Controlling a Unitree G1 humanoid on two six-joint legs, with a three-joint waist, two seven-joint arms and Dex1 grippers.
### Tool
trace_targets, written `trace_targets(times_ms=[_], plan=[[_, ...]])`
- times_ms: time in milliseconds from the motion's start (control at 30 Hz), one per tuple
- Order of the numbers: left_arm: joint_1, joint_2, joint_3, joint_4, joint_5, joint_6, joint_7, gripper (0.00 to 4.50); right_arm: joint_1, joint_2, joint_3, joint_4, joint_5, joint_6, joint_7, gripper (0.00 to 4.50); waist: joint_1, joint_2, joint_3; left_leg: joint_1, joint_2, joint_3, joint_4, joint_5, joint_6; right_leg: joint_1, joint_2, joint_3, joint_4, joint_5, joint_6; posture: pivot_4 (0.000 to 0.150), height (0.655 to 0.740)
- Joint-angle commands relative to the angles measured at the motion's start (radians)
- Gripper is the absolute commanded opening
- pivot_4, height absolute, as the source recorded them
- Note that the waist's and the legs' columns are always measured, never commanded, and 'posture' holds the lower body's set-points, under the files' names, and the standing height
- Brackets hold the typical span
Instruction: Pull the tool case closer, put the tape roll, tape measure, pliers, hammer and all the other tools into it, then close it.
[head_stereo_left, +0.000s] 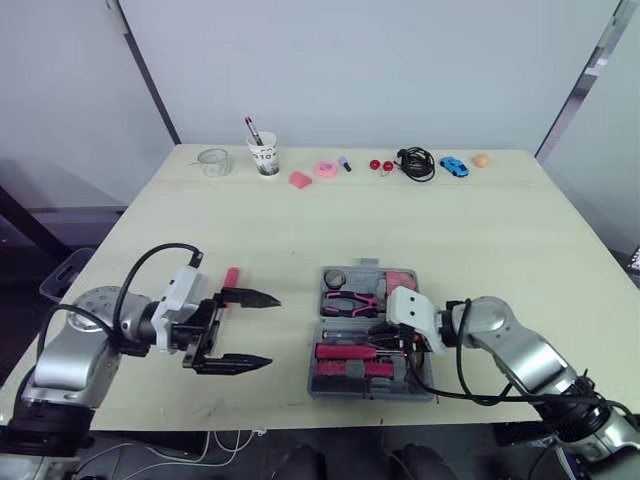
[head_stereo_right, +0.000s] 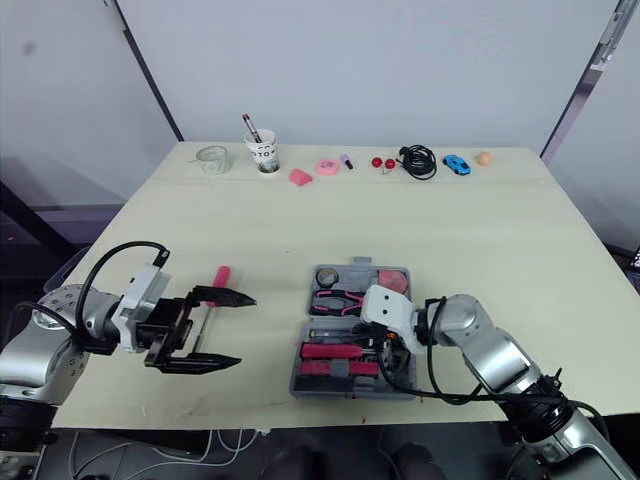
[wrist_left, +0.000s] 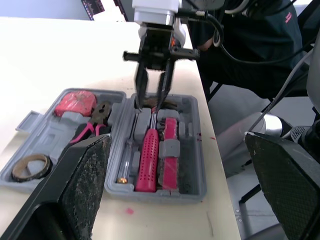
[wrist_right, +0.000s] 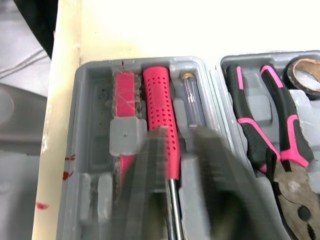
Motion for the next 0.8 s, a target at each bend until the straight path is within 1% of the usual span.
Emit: trace_targets(times_ms=[33, 267, 367, 467, 533, 633, 800], plan=[[-0.012, -0.005, 0.005, -0.031, -0.014, 0.004, -0.036, 4.5, -0.001, 0.026, -0.008, 0.019, 0.012, -0.055, 0.004, 0.04, 0.0, 0.0, 0.0, 0.0, 0.0, 0.0, 0.0, 0.0, 0.0, 0.0, 0.0, 0.0, 0.0, 0.0, 0.0, 0.15, 0.74], [-0.007, -0.015, 0.006, -0.029, -0.007, -0.001, -0.035, 4.5, 0.002, 0.043, 0.063, 0.144, -0.057, -0.144, 0.013, 0.04, 0.0, 0.0, 0.0, 0.0, 0.0, 0.0, 0.0, 0.0, 0.0, 0.0, 0.0, 0.0, 0.0, 0.0, 0.0, 0.15, 0.74], [0.001, -0.018, 0.007, -0.03, -0.003, -0.006, -0.033, 4.5, 0.007, 0.042, 0.1, 0.219, -0.12, -0.198, -0.005, 0.04, 0.0, 0.0, 0.0, 0.0, 0.0, 0.0, 0.0, 0.0, 0.0, 0.0, 0.0, 0.0, 0.0, 0.0, 0.0, 0.15, 0.74], [0.008, -0.02, 0.013, -0.034, -0.003, -0.005, -0.025, 4.5, 0.023, 0.051, 0.097, 0.236, -0.129, -0.195, -0.018, 0.04, -0.001, -0.001, -0.001, 0.001, 0.0, 0.0, 0.0, 0.0, 0.0, 0.0, 0.0, 0.0, 0.0, 0.0, 0.0, 0.15, 0.74], [0.016, -0.019, 0.018, -0.037, -0.004, -0.006, -0.024, 4.5, 0.025, 0.047, 0.095, 0.231, -0.138, -0.211, -0.015, 0.04, -0.002, -0.001, -0.001, 0.001, 0.0, 0.0, 0.0, 0.0, 0.0, 0.001, 0.0, 0.0, 0.001, 0.0, 0.0, 0.15, 0.74], [0.037, -0.016, 0.027, -0.042, -0.006, -0.008, -0.021, 4.5, 0.031, 0.057, 0.053, 0.185, -0.101, -0.188, -0.021, 0.04, -0.002, -0.001, -0.001, 0.002, 0.0, 0.0, 0.0, 0.0, 0.0, 0.001, 0.0, 0.0, 0.001, 0.0, 0.0, 0.15, 0.74], [0.073, -0.014, 0.047, -0.046, -0.004, 0.03, 0.04, 4.5, 0.067, 0.056, -0.082, 0.037, 0.008, -0.139, -0.044, 0.04, 0.0, -0.001, 0.0, 0.001, 0.0, 0.0, 0.0, 0.0, 0.0, 0.0, 0.0, 0.001, 0.001, 0.0, 0.0, 0.15, 0.74]])
